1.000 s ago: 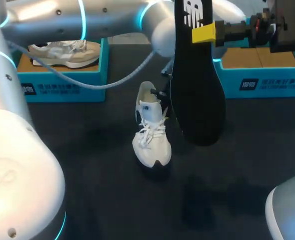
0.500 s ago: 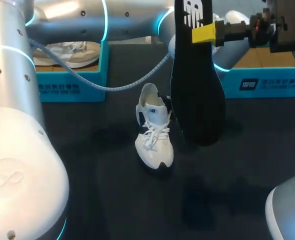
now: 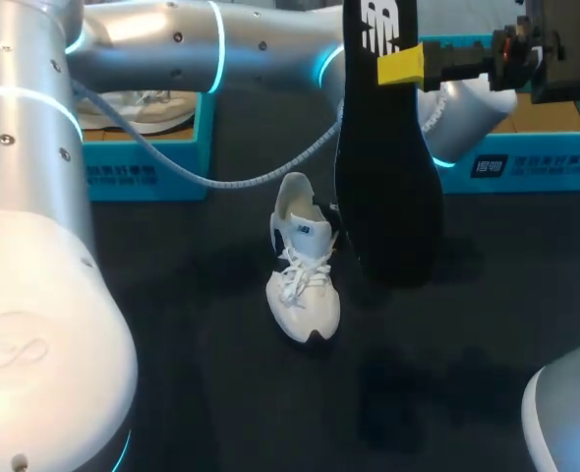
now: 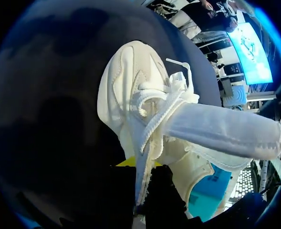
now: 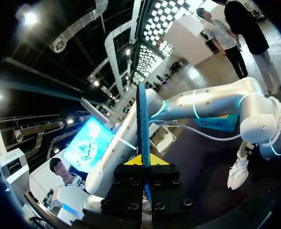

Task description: Take the shoe out of the shoebox, open the shoe tongue, remove and reinsert the insole, then place the shoe into the shoebox

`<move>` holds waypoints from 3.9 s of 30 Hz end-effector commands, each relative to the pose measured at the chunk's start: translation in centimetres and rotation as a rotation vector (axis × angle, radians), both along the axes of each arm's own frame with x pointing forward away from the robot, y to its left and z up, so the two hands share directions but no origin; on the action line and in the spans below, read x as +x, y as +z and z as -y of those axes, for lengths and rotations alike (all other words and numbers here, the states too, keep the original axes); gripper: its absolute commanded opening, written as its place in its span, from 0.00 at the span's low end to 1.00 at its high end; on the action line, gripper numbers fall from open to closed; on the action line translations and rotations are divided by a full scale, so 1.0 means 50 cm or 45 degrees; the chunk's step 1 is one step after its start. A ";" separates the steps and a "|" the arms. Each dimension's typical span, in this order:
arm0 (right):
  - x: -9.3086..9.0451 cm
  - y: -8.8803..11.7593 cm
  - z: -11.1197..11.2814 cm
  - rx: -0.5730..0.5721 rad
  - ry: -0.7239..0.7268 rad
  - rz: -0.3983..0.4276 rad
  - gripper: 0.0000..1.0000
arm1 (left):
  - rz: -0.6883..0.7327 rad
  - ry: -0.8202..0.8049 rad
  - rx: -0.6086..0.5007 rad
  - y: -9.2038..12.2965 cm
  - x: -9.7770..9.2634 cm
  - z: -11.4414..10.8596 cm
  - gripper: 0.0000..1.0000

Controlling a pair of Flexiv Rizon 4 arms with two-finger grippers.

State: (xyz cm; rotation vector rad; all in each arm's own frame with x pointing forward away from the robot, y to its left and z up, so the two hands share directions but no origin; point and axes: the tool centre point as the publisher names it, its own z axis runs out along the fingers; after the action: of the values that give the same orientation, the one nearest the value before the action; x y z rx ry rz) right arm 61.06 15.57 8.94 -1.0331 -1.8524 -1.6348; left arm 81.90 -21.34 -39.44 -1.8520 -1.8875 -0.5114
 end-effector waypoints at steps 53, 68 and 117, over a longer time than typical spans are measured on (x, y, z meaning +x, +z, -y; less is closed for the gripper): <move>0.007 0.002 -0.008 -0.003 0.004 -0.003 0.00 | 0.063 0.076 -1.265 0.429 -0.017 -0.110 1.00; 0.069 -0.004 0.020 0.024 -0.043 -0.195 0.00 | 0.002 -0.064 -1.593 0.505 -0.022 -0.135 1.00; 0.375 -0.215 -0.015 0.186 -0.131 -0.877 0.00 | -0.007 -0.107 -2.469 0.556 -0.063 -0.289 1.00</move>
State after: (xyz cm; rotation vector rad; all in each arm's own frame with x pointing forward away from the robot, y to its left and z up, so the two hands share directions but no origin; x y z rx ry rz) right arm 78.53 15.02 -1.53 -1.4198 -1.2192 -1.2303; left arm 79.23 -7.09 -11.24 -2.6433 -2.2888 1.9311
